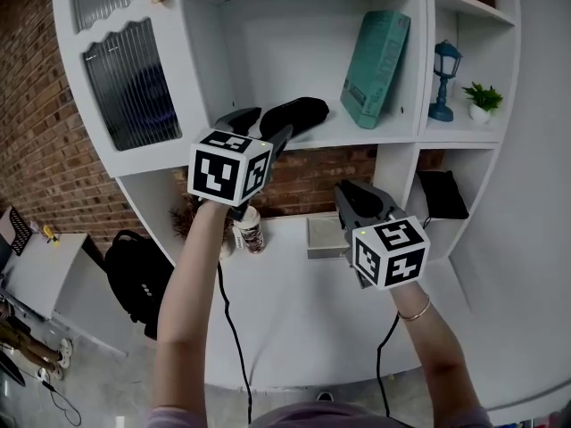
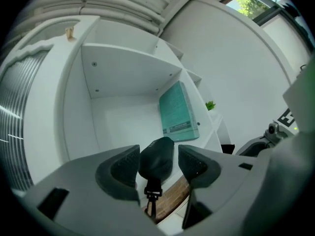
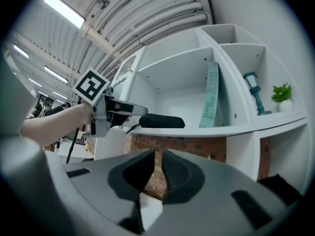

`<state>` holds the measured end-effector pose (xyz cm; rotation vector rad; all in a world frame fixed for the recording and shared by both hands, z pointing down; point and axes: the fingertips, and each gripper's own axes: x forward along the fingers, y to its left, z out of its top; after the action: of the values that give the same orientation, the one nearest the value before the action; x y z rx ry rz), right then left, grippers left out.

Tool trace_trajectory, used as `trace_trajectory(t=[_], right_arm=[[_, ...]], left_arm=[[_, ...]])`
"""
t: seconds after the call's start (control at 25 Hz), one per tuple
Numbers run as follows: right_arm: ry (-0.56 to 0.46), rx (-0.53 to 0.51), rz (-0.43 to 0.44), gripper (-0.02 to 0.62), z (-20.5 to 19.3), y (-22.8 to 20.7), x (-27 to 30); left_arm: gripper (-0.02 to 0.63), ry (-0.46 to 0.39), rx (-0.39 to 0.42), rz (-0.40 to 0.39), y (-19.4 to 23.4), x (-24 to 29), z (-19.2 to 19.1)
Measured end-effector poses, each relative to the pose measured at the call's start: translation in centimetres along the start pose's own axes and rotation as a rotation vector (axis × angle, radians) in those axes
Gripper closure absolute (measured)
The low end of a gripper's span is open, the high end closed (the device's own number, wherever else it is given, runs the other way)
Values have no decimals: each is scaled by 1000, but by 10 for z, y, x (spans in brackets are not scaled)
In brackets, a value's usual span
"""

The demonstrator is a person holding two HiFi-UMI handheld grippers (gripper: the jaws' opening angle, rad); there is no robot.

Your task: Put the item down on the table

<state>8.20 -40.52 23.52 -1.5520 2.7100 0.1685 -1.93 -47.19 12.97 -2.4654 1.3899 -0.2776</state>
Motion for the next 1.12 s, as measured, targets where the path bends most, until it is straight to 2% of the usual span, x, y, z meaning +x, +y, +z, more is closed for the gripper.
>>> trace_trajectory(t=[0.16, 0.48, 0.84, 1.12], right_arm=[[-3, 13, 1, 559, -2, 4, -3], [7, 53, 1, 560, -14, 8, -13], [15, 93, 3, 560, -28, 14, -30], [53, 144, 15, 561, -56, 29, -45]], left_arm=[[409, -38, -1, 34, -6, -18, -10], [455, -85, -146, 51, -20, -49, -47], [502, -54, -233, 102, -36, -75, -100], [554, -10, -305, 118, -58, -94, -147]])
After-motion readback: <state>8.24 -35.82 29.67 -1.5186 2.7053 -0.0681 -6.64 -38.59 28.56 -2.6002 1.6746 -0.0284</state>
